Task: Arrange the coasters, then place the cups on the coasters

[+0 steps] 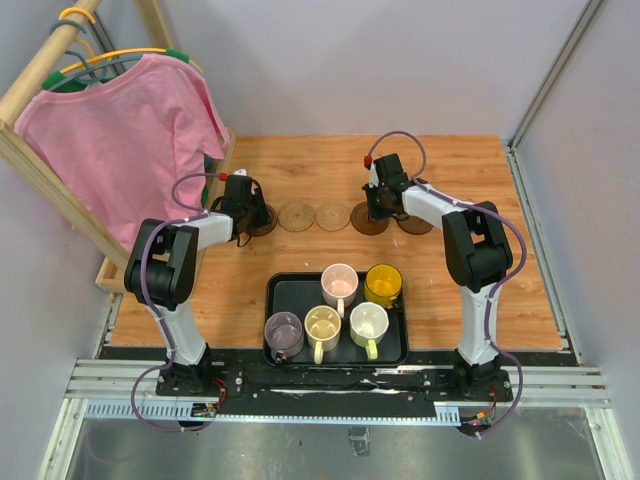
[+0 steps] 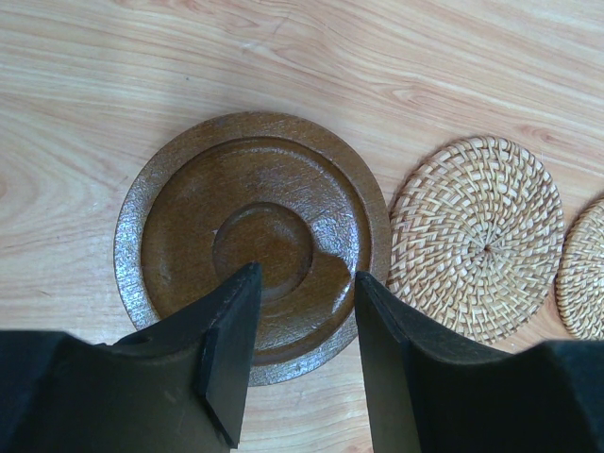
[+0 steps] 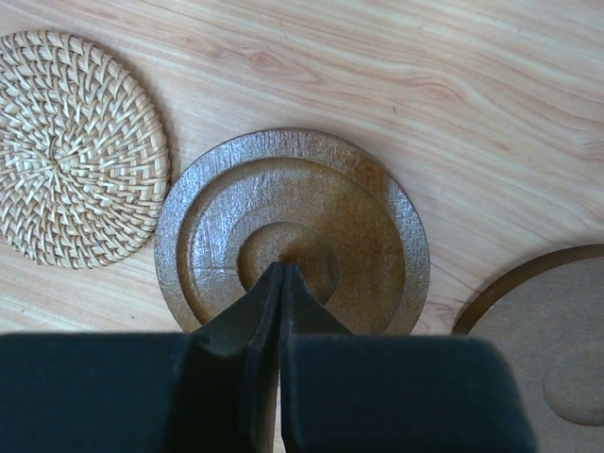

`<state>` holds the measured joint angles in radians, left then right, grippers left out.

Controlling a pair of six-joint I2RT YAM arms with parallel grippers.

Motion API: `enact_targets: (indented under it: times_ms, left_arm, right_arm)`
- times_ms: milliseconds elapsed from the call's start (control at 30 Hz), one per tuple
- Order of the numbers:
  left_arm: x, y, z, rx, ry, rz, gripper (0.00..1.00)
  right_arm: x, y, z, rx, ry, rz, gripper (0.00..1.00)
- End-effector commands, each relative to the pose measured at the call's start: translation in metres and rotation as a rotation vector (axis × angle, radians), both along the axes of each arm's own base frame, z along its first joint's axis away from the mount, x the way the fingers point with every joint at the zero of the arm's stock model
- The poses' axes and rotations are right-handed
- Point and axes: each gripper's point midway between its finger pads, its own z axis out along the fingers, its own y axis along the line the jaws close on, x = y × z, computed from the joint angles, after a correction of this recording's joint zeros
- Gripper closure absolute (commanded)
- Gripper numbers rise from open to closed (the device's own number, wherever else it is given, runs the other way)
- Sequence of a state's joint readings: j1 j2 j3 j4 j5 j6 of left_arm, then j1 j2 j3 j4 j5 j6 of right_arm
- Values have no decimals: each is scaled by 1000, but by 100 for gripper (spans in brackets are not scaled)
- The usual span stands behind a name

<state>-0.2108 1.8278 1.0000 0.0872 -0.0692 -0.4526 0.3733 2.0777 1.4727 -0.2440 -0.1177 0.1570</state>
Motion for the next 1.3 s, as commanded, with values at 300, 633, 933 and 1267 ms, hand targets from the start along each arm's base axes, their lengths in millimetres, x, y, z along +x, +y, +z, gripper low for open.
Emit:
enact_targets:
  times_ms: [300,633,933,1267]
  left_arm:
    - [-3,3,2,4,5,-4,51]
    - [-3,2,1,1,6,-5,51]
    - [-3,2,2,0,5,-5,51]
    - [-2,2,1,2,7,-6,51]
  right_arm:
    - [0,-17,4,-56,-5,-54,99]
    - [3,-22,9,-68,-20,-73,99]
    - [4,-25,11,-75,-26,-85,99]
    - [12,-30,17,-76,-46,-103,99]
